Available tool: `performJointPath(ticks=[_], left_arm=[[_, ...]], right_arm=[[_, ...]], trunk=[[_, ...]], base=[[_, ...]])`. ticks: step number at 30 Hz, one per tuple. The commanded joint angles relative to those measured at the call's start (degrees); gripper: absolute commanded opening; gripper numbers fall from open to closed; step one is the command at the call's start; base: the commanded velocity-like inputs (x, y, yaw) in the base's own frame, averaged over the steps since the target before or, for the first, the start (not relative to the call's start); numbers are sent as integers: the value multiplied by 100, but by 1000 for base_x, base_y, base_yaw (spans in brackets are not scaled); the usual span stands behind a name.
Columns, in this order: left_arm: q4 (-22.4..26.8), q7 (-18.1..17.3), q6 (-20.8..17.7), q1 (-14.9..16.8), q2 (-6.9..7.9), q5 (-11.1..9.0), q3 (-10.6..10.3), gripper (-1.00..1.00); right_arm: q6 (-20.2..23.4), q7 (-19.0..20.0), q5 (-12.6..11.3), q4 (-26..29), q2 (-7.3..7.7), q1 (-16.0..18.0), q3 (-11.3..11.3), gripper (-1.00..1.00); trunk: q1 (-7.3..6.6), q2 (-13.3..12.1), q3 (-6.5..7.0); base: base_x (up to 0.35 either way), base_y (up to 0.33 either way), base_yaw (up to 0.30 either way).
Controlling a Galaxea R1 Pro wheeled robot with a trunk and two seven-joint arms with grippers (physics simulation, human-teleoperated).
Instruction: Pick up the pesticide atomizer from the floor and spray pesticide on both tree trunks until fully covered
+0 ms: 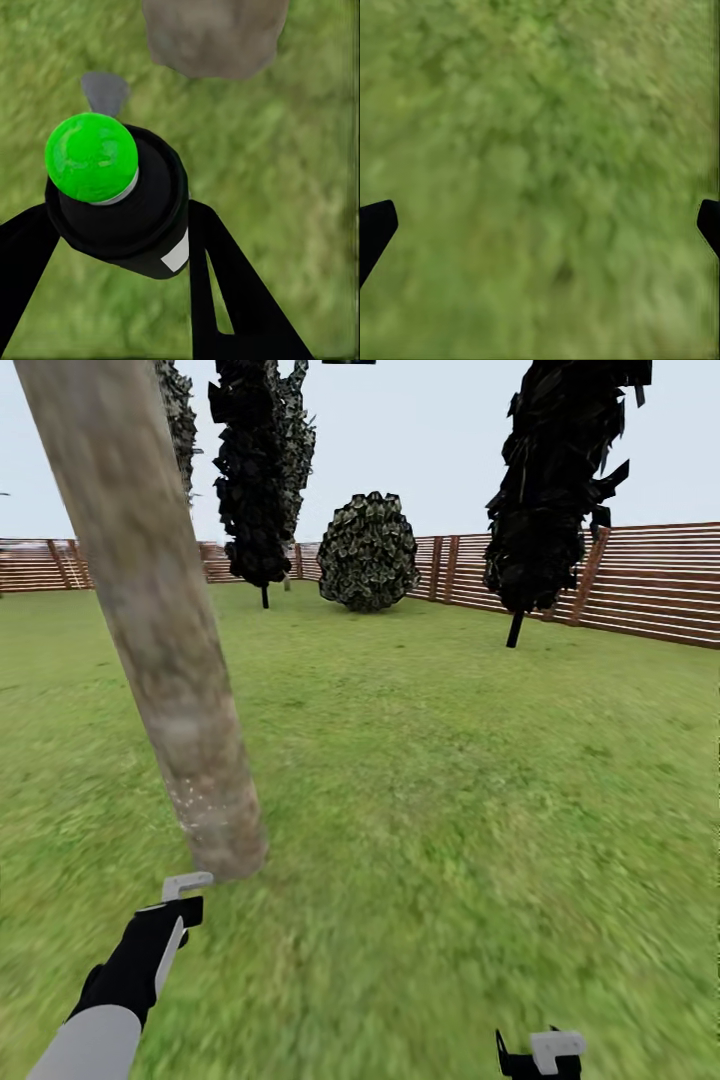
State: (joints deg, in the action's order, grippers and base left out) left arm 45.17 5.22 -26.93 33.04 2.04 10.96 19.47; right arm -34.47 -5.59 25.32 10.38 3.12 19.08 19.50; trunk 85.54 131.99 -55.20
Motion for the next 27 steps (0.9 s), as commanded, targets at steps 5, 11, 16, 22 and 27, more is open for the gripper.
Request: performJointPath(ticks=[5, 11, 16, 22, 27], left_arm=[[10, 2, -32, 1, -10, 47, -13, -100], [10, -3, -32, 1, -10, 48, -14, -100], [10, 0, -32, 1, -10, 48, -20, -100], [10, 5, -32, 1, -19, 49, -39, -100], [10, 6, -32, 1, -19, 48, -40, -100]], right_arm=[[-15, -39, 61, -9, -4, 7, 19, 100], [-15, -39, 61, -9, -4, 4, 19, 100], [-15, -39, 61, -10, -8, 5, 18, 100], [-15, -37, 61, -12, -7, 7, 19, 100], [-15, -34, 61, -16, -8, 6, 19, 100]], trunk=[[-1, 2, -5], [-1, 2, -5], [-1, 2, -5], [-1, 2, -5], [-1, 2, -5]], base=[[37, -270, 188], [137, -266, 276], [151, -264, 277], [151, -264, 263], [110, -264, 53]])
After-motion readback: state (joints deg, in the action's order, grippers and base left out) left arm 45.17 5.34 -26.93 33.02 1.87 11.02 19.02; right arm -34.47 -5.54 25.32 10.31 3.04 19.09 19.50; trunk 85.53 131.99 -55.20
